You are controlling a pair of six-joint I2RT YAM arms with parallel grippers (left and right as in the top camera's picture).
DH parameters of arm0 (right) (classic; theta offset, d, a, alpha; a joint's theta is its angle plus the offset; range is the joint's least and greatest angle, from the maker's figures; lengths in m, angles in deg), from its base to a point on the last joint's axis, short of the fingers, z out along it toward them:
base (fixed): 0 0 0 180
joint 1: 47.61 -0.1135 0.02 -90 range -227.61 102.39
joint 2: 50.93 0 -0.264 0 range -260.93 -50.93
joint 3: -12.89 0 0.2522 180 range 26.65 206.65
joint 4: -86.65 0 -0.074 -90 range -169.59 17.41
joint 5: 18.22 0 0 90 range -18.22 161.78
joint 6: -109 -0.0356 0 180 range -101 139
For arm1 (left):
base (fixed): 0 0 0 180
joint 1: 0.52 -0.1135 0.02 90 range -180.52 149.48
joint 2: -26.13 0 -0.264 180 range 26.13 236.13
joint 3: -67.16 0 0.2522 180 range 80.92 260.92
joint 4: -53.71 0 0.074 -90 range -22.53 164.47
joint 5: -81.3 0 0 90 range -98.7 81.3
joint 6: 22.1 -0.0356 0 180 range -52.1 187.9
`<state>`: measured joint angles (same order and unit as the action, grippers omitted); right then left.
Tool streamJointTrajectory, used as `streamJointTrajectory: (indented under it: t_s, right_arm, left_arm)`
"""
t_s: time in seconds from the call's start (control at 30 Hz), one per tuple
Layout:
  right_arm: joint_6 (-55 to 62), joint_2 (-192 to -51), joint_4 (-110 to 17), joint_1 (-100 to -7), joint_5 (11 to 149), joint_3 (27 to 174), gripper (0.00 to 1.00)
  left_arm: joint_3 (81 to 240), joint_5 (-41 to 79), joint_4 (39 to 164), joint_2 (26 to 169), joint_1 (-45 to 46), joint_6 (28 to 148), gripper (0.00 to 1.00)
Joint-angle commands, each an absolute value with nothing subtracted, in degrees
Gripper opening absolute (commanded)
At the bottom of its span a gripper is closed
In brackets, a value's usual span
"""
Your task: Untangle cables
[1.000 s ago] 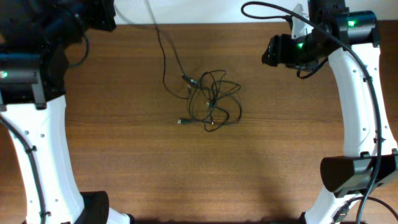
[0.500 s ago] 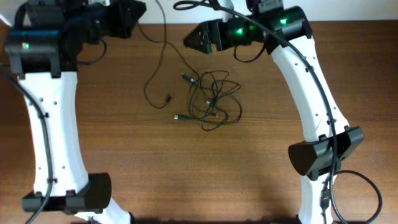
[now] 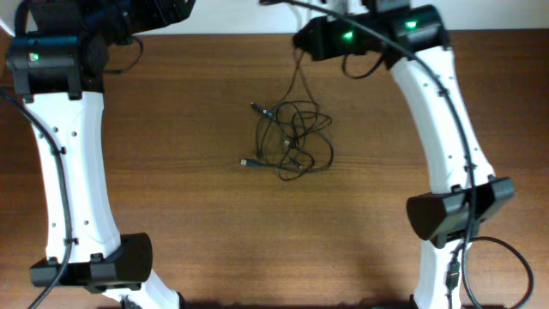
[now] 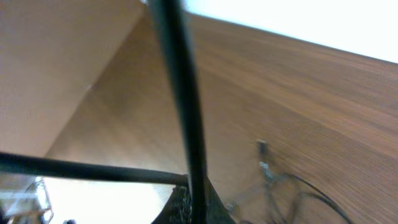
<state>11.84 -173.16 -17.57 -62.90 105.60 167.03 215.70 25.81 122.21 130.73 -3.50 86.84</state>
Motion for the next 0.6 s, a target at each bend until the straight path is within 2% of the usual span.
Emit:
streamJointTrajectory:
  t_s: [0.0, 0.17, 0.27, 0.37, 0.43, 0.47, 0.5, 0.57]
  right_arm:
    - [7.40, -163.33, -16.39, -56.04, 102.61, 168.71, 0.04]
    - [-5.23, -154.45, -18.47, -33.81, 120.00, 180.82, 0.04]
    - [-9.17, -154.47, -18.80, -26.88, 129.34, 181.59, 0.04]
    - [-7.64, -154.52, -12.83, -26.93, 122.69, 181.59, 0.04]
    - [-3.53, -154.60, -5.46, -26.97, 108.29, 181.59, 0.04]
    - [0.76, -155.54, 2.01, -26.99, 96.79, 181.59, 0.04]
    - [4.17, -156.37, 5.05, -28.83, 100.81, 181.56, 0.04]
    - [6.75, -157.16, 5.88, -37.13, 98.26, 181.48, 0.04]
  left_arm:
    - [216.03, 9.02, 126.71, 130.99, -3.68, 84.04, 0.87]
    - [216.01, -4.18, 138.49, 132.17, -3.68, 81.05, 0.88]
    - [216.01, -5.89, 146.73, 139.14, -3.65, 81.07, 0.87]
    - [216.01, -2.48, 147.26, 145.50, -3.63, 81.05, 0.86]
    - [216.01, -2.39, 145.79, 145.70, -3.61, 81.05, 0.86]
    - [216.01, -2.02, 144.88, 145.70, -3.61, 81.05, 0.86]
    - [216.01, 0.15, 143.91, 145.70, -3.61, 81.00, 0.86]
    - [216.01, 24.49, 140.63, 146.29, 0.10, 63.04, 0.86]
